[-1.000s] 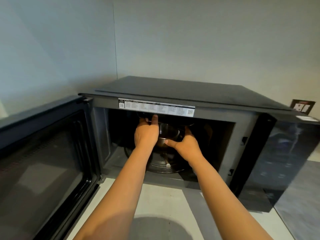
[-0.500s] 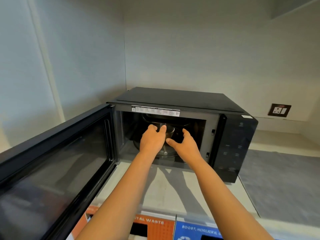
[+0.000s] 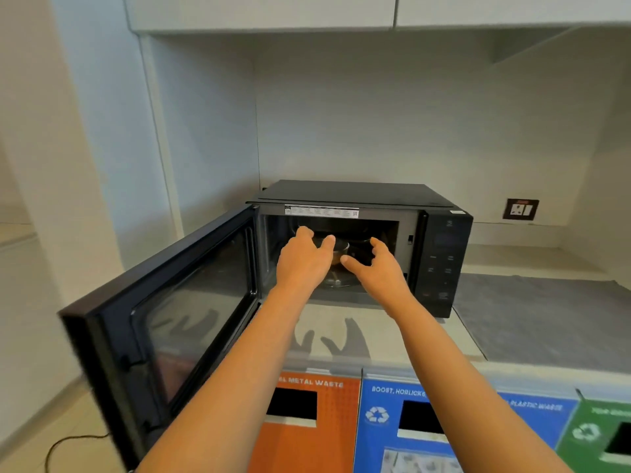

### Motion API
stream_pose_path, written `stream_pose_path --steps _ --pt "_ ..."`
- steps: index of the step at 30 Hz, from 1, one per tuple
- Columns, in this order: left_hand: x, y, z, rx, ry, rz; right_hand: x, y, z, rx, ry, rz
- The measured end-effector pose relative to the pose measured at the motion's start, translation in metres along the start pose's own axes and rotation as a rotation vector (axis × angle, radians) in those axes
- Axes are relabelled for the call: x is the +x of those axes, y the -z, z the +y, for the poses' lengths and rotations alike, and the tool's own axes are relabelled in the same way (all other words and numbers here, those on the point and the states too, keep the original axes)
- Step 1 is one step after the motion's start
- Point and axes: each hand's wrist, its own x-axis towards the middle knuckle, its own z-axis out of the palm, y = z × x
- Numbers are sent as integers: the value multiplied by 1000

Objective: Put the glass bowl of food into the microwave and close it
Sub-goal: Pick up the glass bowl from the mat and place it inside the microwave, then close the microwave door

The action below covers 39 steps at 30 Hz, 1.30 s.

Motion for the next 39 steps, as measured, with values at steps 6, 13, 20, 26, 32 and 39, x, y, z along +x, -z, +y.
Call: stream_pose_path --steps 6,13,20,26,32,39 --pt "-64 63 -10 118 -147 145 -78 -14 -28 24 18 20" --pt "-113 133 -34 454 -146 310 -149 -31 -55 0 22 -27" --pt "-129 170 -51 648 237 267 -181 -37 -83 -7 79 -62" --pt "-139 170 -51 575 156 290 -196 -39 -89 -33 97 -95" --pt "-151 152 -31 296 -8 301 -198 -46 -91 -12 174 -104" --pt "-146 122 -20 -35 -54 207 -180 -34 -92 -79 265 -74"
